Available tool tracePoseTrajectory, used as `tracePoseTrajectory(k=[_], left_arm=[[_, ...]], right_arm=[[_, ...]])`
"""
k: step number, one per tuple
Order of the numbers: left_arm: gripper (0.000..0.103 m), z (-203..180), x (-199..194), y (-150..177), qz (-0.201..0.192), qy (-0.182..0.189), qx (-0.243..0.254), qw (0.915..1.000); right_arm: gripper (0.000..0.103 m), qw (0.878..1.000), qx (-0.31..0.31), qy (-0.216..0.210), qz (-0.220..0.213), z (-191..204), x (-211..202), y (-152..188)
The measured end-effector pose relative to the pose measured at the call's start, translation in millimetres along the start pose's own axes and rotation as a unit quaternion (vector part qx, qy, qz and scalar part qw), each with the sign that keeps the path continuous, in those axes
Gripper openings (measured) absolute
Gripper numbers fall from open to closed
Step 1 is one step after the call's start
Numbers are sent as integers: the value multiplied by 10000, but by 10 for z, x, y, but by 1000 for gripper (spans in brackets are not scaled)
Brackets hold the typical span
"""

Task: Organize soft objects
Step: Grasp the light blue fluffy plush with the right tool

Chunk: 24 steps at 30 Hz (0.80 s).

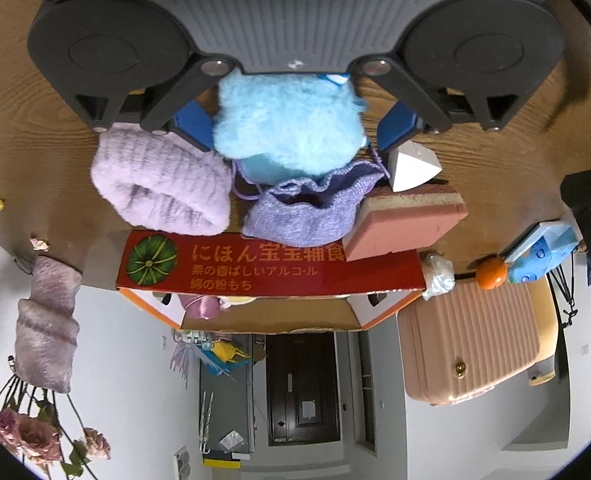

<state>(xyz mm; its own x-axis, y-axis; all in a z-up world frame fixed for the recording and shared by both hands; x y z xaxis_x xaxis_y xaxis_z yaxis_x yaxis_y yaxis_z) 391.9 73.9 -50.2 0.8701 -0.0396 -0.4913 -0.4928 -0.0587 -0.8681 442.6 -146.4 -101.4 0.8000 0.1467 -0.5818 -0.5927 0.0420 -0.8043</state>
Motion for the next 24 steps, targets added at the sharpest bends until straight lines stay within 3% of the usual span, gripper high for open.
tracePoseTrajectory(k=[5, 12, 24], left_arm=[[103, 3, 6, 6, 18, 19, -7, 10000], [103, 15, 50, 32, 91, -14, -30, 10000], [103, 155, 170, 68, 287, -134, -220, 9993]], right_arm=[[81, 9999, -120, 97, -3, 11, 16, 17], [72, 9995, -286, 137, -57, 36, -12, 42], [69, 9988, -212, 4, -438, 4, -317, 55]])
Point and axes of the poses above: each gripper's, at about its wrist camera, not at the fingertips, and x roughly the way its jaws point, z to its left, y to its underside, the point moved 8 cm from there along x, roughly the way its jaws point, and after that the axes turned 6 degrees about x, right-handed, at the moved point
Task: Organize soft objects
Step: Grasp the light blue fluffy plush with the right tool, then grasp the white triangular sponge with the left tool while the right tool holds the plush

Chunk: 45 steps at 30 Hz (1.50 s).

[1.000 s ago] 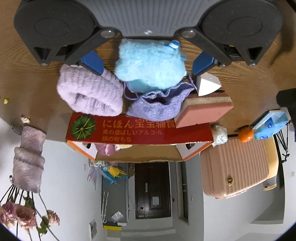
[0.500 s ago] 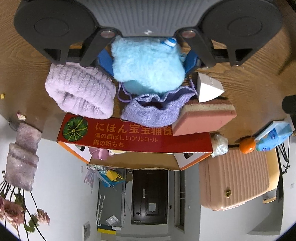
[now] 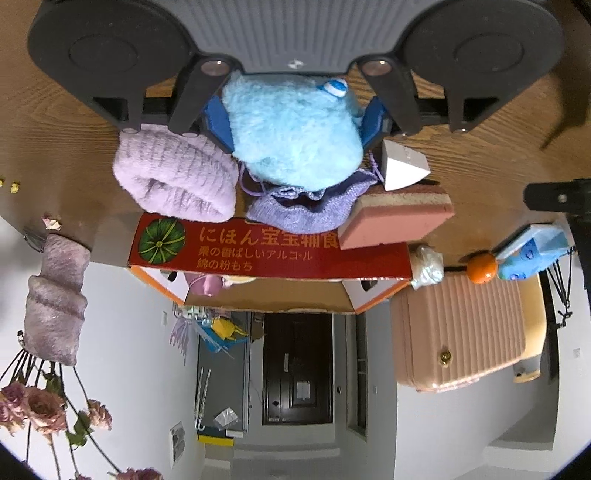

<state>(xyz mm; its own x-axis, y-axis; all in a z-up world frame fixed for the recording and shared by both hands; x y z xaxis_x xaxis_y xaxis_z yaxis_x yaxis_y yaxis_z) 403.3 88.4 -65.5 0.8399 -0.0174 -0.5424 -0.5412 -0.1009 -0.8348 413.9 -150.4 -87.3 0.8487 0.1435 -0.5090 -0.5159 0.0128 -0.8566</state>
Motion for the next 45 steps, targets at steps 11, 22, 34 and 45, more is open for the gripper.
tracePoseTrajectory(k=[11, 22, 34, 45], left_arm=[[103, -79, 36, 24, -19, -144, 181, 9997], [103, -264, 118, 48, 15, -229, 388, 9990], [103, -659, 311, 19, 94, -83, 554, 9984], [103, -1069, 523, 15, 134, -51, 1014, 9947]], right_arm=[[69, 9987, 197, 86, -455, -210, -314, -57], [69, 9963, 288, 202, -790, -469, -432, -154], [69, 9942, 360, 342, -950, -849, -465, -241], [69, 9924, 377, 540, -1035, -1189, -469, -276]])
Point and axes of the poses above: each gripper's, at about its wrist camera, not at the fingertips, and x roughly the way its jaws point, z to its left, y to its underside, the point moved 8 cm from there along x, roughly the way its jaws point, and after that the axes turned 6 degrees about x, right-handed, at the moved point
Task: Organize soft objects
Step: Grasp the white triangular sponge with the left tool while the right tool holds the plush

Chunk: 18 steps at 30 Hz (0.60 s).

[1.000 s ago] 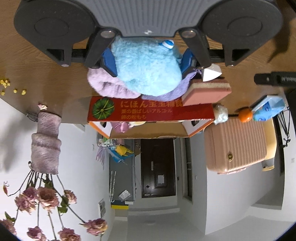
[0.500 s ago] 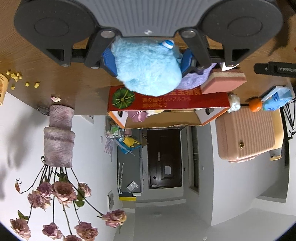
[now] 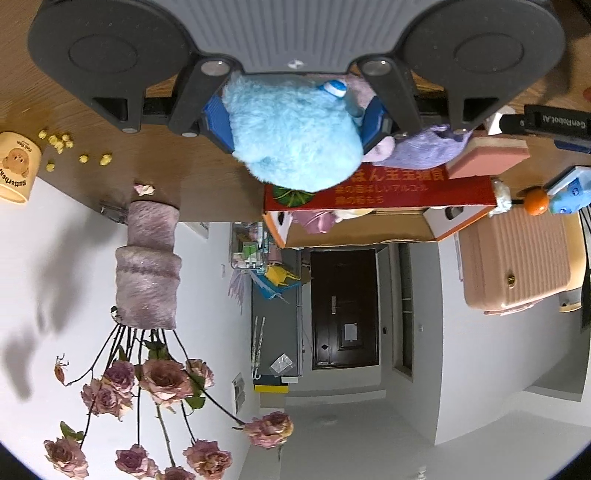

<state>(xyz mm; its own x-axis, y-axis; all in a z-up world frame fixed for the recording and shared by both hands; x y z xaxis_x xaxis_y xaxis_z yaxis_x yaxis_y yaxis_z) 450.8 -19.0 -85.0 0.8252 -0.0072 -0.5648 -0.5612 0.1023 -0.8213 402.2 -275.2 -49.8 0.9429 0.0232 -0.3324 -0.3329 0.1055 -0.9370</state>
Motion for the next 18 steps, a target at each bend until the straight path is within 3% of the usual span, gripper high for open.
tracePoseTrajectory(k=[4, 10, 18], left_arm=[[98, -68, 58, 2, 56, -73, 151, 9998], [78, -120, 109, 19, 155, 86, 238, 9996], [39, -134, 215, 42, 390, 415, 127, 9983]], right_arm=[[69, 10000, -4, 42, 19, -80, 20, -2], [70, 10000, 36, 30, 36, -108, 13, 5], [70, 10000, 1, -16, 89, -70, 21, 33]])
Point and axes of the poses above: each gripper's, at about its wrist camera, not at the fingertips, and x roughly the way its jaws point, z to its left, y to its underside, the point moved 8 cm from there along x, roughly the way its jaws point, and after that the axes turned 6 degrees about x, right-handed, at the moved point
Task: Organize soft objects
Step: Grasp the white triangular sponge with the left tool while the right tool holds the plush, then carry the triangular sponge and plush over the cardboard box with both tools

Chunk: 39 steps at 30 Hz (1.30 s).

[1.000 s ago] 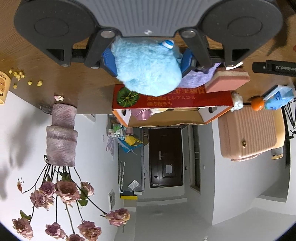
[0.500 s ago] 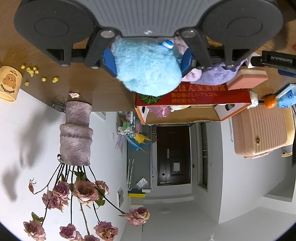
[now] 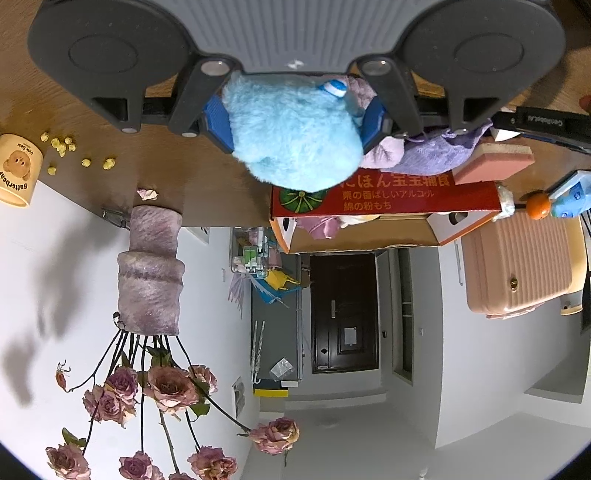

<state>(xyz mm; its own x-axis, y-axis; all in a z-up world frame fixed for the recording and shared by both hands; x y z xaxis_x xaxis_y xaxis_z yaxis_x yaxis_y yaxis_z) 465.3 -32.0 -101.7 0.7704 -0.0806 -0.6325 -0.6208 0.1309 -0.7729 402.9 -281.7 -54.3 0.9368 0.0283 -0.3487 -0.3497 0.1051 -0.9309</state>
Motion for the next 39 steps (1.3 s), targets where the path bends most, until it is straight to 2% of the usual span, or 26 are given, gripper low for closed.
tracePoseTrajectory(k=[14, 21, 30, 39], left_arm=[[35, 21, -93, -3, -141, 8, -49, 9999], [34, 52, -241, -12, -361, -91, -100, 9993], [34, 117, -572, -96, -863, -215, -283, 9956], [34, 98, -649, -185, -1074, -242, -258, 9936]], right_arm=[[70, 10000, 19, -15, -24, -2, -7, -2], [70, 10000, 23, -16, -53, -7, -13, -12], [70, 9999, -16, -57, -162, 21, -37, -39], [70, 9988, -82, -252, -403, 107, -38, -126]])
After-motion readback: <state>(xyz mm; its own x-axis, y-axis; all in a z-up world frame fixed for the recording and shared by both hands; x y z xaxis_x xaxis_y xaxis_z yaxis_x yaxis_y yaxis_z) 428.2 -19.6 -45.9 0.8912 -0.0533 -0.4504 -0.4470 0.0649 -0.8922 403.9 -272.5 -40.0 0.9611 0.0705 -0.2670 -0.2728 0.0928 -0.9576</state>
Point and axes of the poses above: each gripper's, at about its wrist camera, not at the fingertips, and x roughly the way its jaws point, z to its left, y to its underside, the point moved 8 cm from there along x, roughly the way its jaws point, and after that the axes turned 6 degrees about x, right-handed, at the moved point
